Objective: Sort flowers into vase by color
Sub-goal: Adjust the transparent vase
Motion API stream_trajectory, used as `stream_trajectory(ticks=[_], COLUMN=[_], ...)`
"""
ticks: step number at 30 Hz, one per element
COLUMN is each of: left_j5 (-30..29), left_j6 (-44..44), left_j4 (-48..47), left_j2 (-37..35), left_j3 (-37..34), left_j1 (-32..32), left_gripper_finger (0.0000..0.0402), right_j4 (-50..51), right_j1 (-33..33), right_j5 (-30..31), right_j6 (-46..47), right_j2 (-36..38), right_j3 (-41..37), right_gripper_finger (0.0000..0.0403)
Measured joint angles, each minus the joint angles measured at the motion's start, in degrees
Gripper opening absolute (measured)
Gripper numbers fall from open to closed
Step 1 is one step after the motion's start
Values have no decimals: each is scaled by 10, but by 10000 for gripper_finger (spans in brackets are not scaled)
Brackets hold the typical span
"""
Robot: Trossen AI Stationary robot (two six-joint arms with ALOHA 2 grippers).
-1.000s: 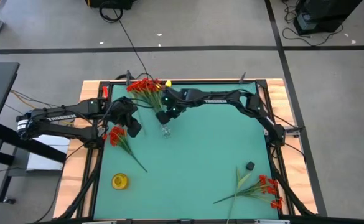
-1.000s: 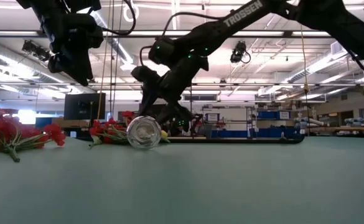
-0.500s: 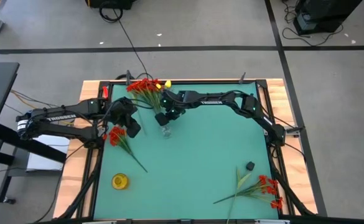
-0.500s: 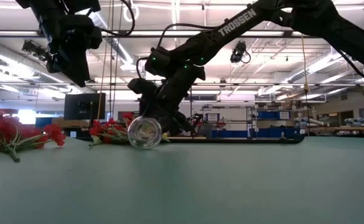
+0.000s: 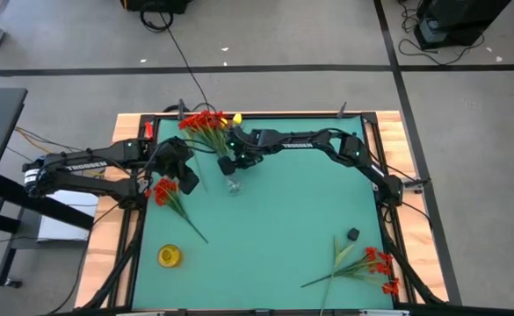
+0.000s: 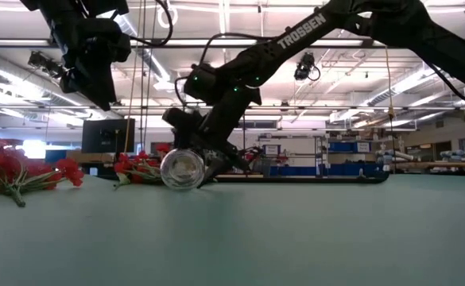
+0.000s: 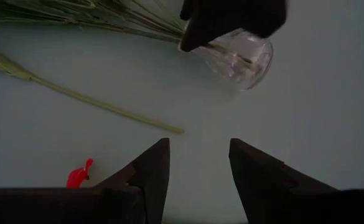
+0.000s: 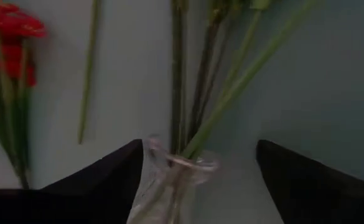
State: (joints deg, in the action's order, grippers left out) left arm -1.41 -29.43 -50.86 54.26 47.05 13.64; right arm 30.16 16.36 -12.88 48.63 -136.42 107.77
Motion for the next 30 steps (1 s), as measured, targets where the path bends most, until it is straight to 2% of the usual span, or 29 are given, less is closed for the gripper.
stream_trajectory(ticks=[7, 14, 19, 22, 26, 30], left_j5=[0, 0, 0, 0, -1, -3], left_j6=[-4, 0, 0, 0, 0, 1], left_j4=[-4, -3, -1, 1, 1, 14], left_j2=[0, 0, 0, 0, 0, 0], left_j3=[0, 0, 0, 0, 0, 0], left_j1=[0, 0, 1, 1, 1, 1], left_gripper_finger=[172, 172, 172, 172, 172, 172], right_j4=[37, 75, 95, 143, 231, 262], right_j1=[-16, -17, -15, -9, -3, 0], right_j5=[53, 47, 55, 43, 50, 69], right_j6=[15, 6, -26, -84, -225, -352], right_j2=[-3, -3, 7, 18, 41, 67], right_j3=[1, 2, -1, -2, -4, -4], right_gripper_finger=[262, 184, 154, 139, 117, 110])
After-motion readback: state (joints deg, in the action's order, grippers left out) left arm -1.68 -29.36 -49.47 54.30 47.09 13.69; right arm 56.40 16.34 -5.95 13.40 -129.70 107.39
